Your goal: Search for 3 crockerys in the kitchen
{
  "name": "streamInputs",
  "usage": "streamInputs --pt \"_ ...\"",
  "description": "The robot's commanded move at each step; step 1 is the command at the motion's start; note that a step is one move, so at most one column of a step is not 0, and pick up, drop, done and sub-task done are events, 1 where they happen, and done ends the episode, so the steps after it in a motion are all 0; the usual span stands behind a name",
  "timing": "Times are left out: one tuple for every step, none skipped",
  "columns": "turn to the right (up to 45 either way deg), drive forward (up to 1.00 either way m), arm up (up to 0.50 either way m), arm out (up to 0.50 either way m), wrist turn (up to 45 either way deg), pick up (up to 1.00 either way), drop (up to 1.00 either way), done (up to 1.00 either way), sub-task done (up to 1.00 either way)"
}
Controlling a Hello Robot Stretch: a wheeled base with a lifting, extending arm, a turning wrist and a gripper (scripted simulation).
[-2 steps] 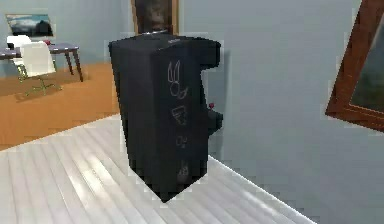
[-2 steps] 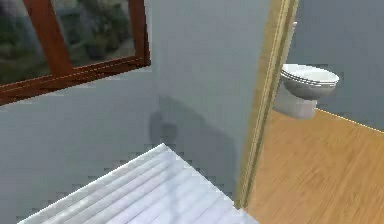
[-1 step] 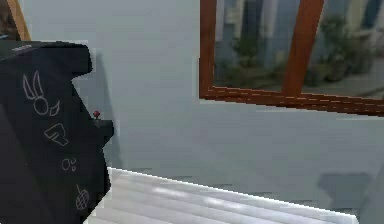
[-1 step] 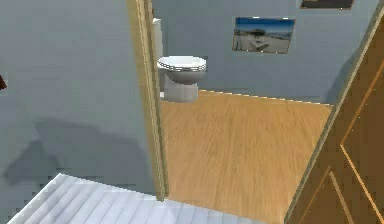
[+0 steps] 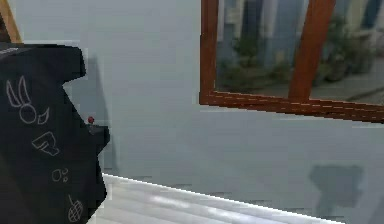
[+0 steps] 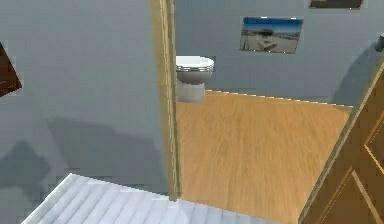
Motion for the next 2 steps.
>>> streamInputs --pt "-45.0 0.0 0.0 0.0 0.0 0.0 0.0 0.0 0.0" --pt "-45.0 0.0 0.0 0.0 0.0 0.0 0.0 0.0 0.0"
